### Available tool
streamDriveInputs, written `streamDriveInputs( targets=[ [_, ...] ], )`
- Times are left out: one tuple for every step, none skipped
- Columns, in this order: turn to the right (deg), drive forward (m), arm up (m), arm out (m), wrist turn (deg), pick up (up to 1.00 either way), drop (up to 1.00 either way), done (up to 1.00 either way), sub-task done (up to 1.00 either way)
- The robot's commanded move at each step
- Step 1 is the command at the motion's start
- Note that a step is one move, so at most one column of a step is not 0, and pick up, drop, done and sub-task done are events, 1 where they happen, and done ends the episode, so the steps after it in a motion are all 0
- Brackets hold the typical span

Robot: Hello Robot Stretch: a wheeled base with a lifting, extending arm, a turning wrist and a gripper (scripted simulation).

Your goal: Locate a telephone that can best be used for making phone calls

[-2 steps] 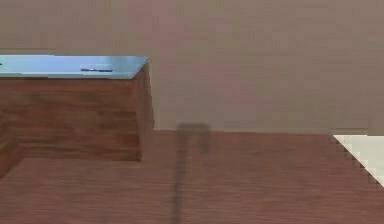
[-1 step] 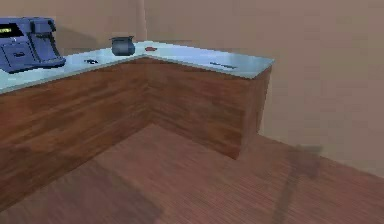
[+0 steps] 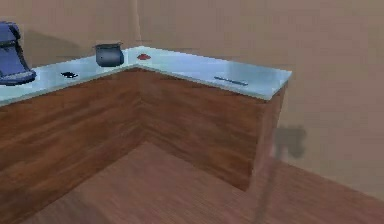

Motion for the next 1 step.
streamDriveInputs(
  targets=[
    [-45.0, 0.0, 0.0, 0.0, 0.0, 0.0, 0.0, 0.0, 0.0]
  ],
)
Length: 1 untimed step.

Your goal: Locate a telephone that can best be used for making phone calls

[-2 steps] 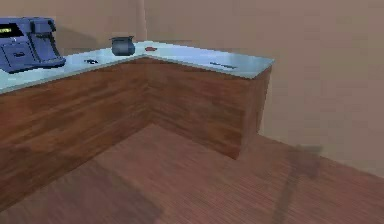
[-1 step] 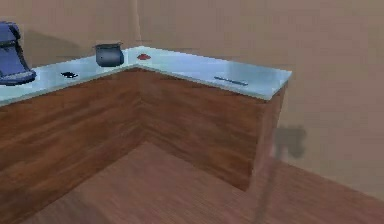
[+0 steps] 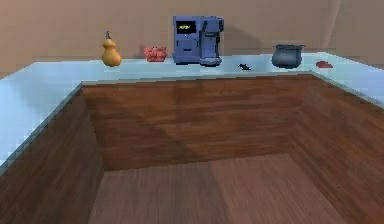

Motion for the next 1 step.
streamDriveInputs(
  targets=[
    [-6.0, 0.0, 0.0, 0.0, 0.0, 0.0, 0.0, 0.0, 0.0]
  ],
)
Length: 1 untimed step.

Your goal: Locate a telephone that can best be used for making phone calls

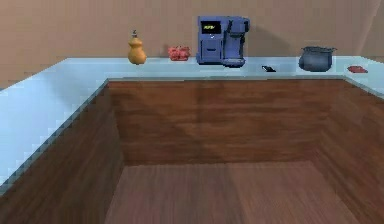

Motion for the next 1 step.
streamDriveInputs(
  targets=[
    [0.0, 1.0, 0.0, 0.0, 0.0, 0.0, 0.0, 0.0, 0.0]
  ],
)
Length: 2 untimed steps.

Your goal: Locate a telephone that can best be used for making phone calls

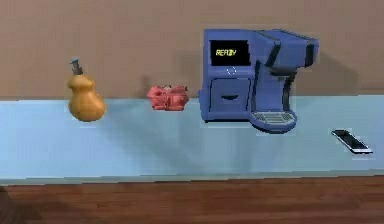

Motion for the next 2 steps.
streamDriveInputs(
  targets=[
    [39.0, 0.0, 0.0, 0.0, 0.0, 0.0, 0.0, 0.0, 0.0],
    [0.0, 0.0, 0.0, 0.0, 0.0, 0.0, 0.0, 1.0, 0.0]
  ],
)
